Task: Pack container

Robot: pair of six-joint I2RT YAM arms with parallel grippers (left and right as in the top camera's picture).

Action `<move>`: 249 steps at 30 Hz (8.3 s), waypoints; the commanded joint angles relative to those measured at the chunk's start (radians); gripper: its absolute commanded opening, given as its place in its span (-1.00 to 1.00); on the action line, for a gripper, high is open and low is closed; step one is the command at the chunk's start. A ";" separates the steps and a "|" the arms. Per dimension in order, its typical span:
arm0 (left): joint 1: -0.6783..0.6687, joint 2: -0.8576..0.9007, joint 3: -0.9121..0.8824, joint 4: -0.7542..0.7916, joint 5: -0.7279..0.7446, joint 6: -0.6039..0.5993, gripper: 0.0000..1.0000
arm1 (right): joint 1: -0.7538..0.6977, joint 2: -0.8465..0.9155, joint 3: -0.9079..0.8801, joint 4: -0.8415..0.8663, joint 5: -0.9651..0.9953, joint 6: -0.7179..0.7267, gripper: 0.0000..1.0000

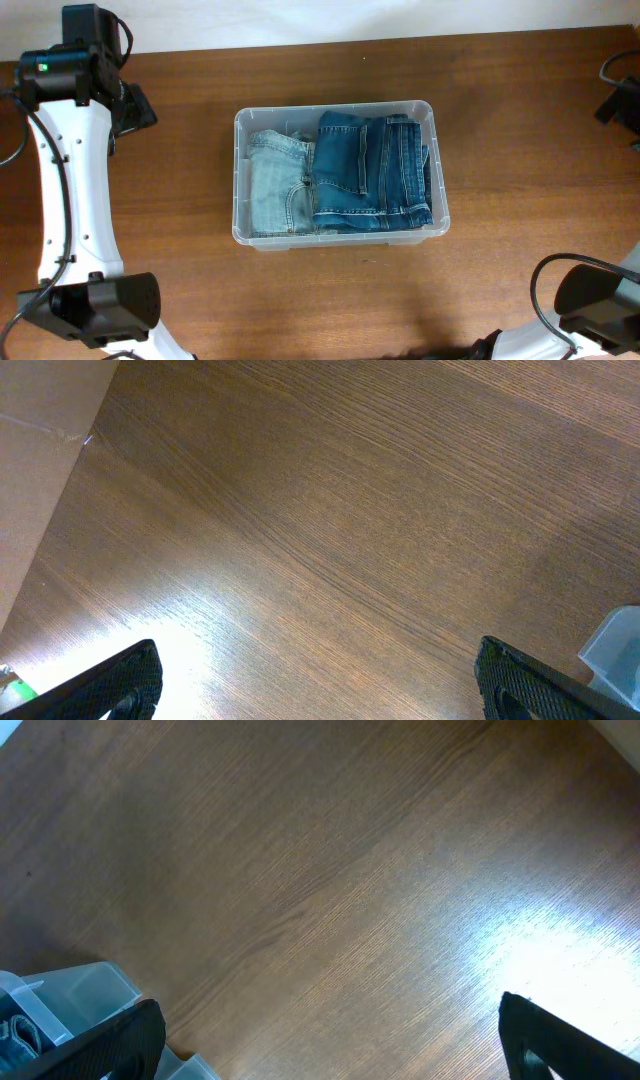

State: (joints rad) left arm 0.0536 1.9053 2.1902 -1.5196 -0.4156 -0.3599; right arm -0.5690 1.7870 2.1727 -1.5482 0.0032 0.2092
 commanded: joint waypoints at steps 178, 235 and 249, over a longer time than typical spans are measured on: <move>0.002 -0.020 0.011 -0.003 0.008 -0.013 0.99 | 0.718 -1.783 -2.167 1.469 0.024 -0.283 0.97; -0.145 -1.085 -1.146 0.715 0.170 -0.014 0.99 | 0.718 -1.783 -2.167 1.469 0.024 -0.283 0.97; -0.145 -1.500 -1.883 1.345 0.177 -0.013 0.99 | 0.718 -1.783 -2.167 1.469 0.024 -0.283 0.97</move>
State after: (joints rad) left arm -0.0887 0.4583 0.3759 -0.2344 -0.2428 -0.3668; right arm 0.1562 0.0120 0.0101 -0.0719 0.0257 -0.0677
